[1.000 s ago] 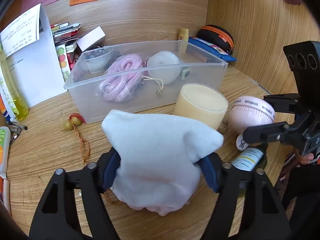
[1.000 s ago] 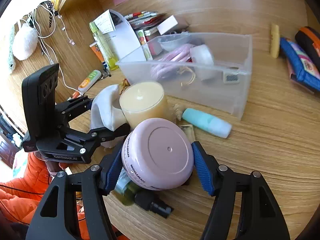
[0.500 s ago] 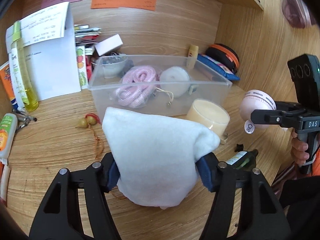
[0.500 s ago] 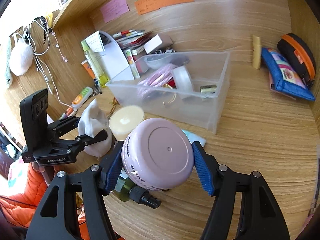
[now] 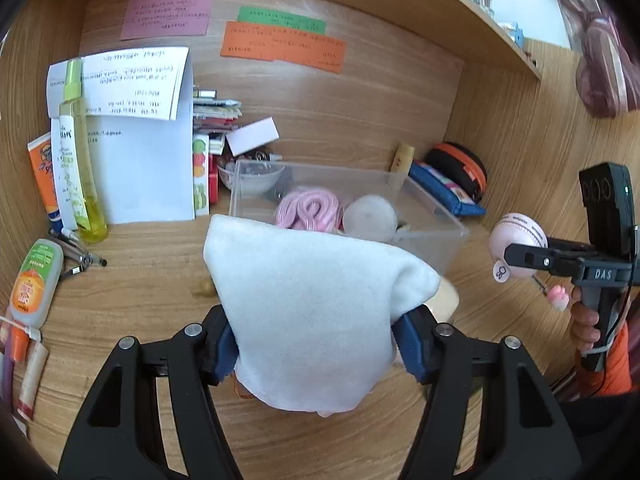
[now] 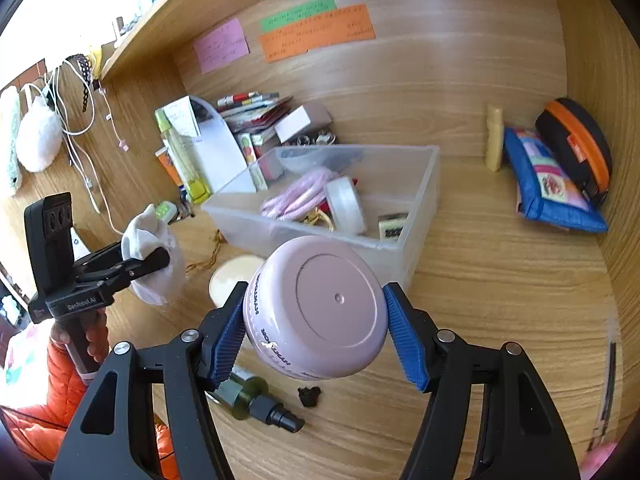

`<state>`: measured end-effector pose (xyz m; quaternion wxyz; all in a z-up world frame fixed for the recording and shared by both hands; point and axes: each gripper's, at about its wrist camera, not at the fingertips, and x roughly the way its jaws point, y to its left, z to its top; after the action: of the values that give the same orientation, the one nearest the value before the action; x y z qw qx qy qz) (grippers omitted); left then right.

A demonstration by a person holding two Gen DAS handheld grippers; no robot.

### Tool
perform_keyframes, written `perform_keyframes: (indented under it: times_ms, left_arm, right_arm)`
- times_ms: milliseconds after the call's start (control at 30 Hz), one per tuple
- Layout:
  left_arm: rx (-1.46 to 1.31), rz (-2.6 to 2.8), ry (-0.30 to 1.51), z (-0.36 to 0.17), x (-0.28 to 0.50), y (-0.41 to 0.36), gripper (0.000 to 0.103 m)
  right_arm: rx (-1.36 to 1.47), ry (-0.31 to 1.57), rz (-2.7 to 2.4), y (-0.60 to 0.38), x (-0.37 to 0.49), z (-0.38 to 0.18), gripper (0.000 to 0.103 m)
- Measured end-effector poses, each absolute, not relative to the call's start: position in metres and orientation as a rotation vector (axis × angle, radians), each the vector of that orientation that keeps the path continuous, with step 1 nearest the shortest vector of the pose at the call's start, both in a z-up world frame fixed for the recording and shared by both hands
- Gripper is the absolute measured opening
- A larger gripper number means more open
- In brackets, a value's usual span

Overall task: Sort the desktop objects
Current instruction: 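Grasp and lift the white cloth bag with the left gripper while the right lifts the pink jar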

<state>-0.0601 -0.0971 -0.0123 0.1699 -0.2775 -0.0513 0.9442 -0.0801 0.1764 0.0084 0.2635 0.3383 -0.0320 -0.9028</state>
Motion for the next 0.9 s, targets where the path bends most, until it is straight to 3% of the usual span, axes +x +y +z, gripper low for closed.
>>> perform_keyframes:
  times_ms: [400,900]
  left_arm:
    - [-0.705,2.702,-0.176,0.022,-0.087,-0.098,0.065]
    - [-0.784,2.684,-0.164,0.024,-0.143,-0.091,0.065]
  right_arm:
    - [0.861,-0.099,-2.469,0.183,-0.096,0.025,0.063]
    - [0.916,-0.103,-2.447,0.172,-0.154,0.024,0.063]
